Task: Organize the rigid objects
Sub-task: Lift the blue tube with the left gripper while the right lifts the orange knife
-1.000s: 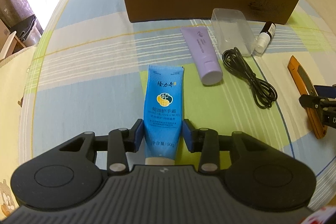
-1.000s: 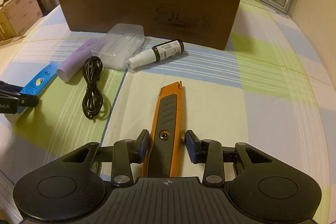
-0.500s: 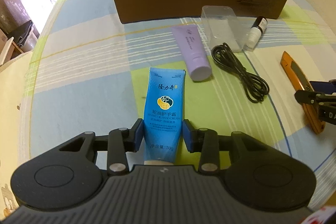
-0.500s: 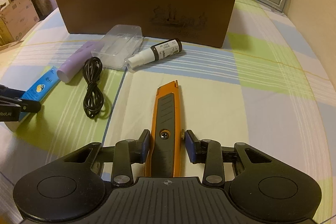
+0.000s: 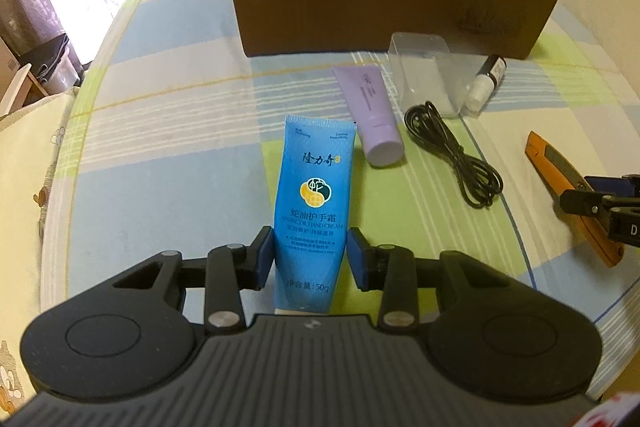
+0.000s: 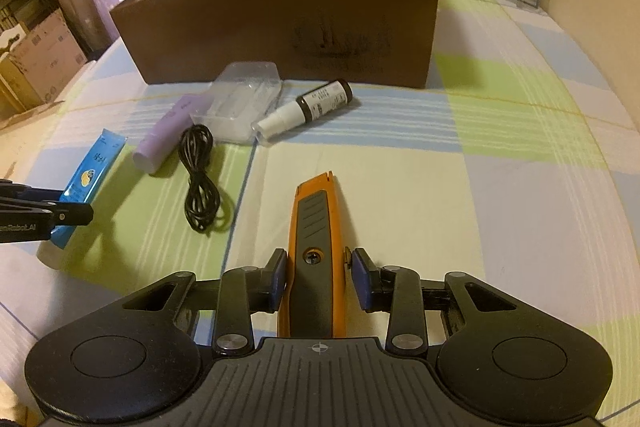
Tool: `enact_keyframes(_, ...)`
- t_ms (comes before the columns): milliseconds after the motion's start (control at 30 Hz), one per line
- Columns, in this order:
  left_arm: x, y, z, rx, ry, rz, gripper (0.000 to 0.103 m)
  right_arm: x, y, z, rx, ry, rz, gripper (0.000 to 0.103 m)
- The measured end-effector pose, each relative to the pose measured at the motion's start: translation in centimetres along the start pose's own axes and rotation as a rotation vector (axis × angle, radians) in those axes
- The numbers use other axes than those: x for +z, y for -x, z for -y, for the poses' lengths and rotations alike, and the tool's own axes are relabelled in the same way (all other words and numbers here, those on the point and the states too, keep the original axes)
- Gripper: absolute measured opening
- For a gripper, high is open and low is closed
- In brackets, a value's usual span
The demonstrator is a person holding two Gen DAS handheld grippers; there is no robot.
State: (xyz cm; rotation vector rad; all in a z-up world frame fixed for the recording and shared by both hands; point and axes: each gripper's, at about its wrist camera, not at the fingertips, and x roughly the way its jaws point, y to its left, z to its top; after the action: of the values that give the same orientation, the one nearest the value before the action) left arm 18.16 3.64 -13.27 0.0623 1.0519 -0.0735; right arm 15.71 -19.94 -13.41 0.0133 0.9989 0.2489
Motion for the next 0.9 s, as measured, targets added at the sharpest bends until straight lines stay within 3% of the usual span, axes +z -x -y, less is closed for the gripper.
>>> enact_keyframes(267, 0.1, -0.2, 0.0, 0.006, 0.008, -0.008, 0.034, 0.0, -1.3, 0.0, -0.027, 0.027, -0.044, 0.032)
enact_keyframes(533, 0.0, -0.6, -0.1, 0.008, 0.015, -0.022, 0.034, -0.1, -2.0, -0.9, -0.076, 0.076, -0.021, 0.034)
enact_keyframes(900, 0.6, -0.5, -0.1, 0.011, 0.017, -0.012, 0.034, 0.1, -1.8, -0.8, -0.049, 0.084, -0.026, 0.032)
